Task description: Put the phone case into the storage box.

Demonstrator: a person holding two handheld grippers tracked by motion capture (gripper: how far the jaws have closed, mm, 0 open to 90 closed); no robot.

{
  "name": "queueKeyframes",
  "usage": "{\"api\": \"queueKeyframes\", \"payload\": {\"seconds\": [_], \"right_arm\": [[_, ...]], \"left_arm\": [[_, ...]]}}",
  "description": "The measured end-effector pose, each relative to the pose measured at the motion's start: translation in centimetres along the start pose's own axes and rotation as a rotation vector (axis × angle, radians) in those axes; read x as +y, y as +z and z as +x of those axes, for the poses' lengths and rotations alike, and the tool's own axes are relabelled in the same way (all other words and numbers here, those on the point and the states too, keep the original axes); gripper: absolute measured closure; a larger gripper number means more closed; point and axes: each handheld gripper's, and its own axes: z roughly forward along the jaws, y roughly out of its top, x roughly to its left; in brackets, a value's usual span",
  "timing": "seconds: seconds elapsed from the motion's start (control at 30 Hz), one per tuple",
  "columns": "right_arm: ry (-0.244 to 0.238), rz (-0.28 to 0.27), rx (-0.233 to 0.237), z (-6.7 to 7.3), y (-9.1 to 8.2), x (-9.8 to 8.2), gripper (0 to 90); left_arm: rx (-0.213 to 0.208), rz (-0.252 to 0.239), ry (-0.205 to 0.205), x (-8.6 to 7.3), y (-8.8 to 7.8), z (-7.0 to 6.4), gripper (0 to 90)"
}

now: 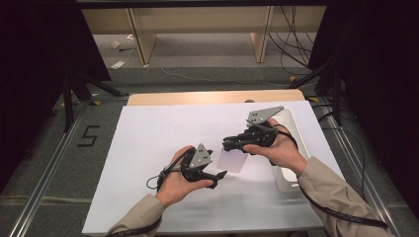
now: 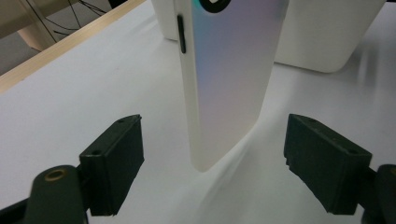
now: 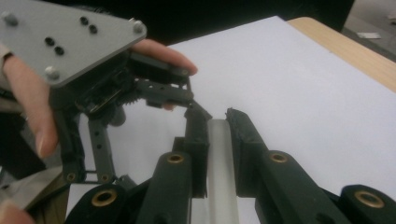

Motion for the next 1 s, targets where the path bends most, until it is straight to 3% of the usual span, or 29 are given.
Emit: {"api": "queueKeyframes", "payload": {"seconds": [0.33, 1.0], "right_arm": [[-0.069, 0.066, 0.074, 0.4, 0.0, 0.2, 80.0], [-0.080, 0.085, 0.127, 0.8, 0.2, 0.3, 80.1]], "left_arm": [[-0.044, 0.004, 0.019, -0.5, 0.0, -0.1, 21.2], [-0.138, 0.037, 0.029, -1.6, 1.0, 0.3, 38.9]]}}
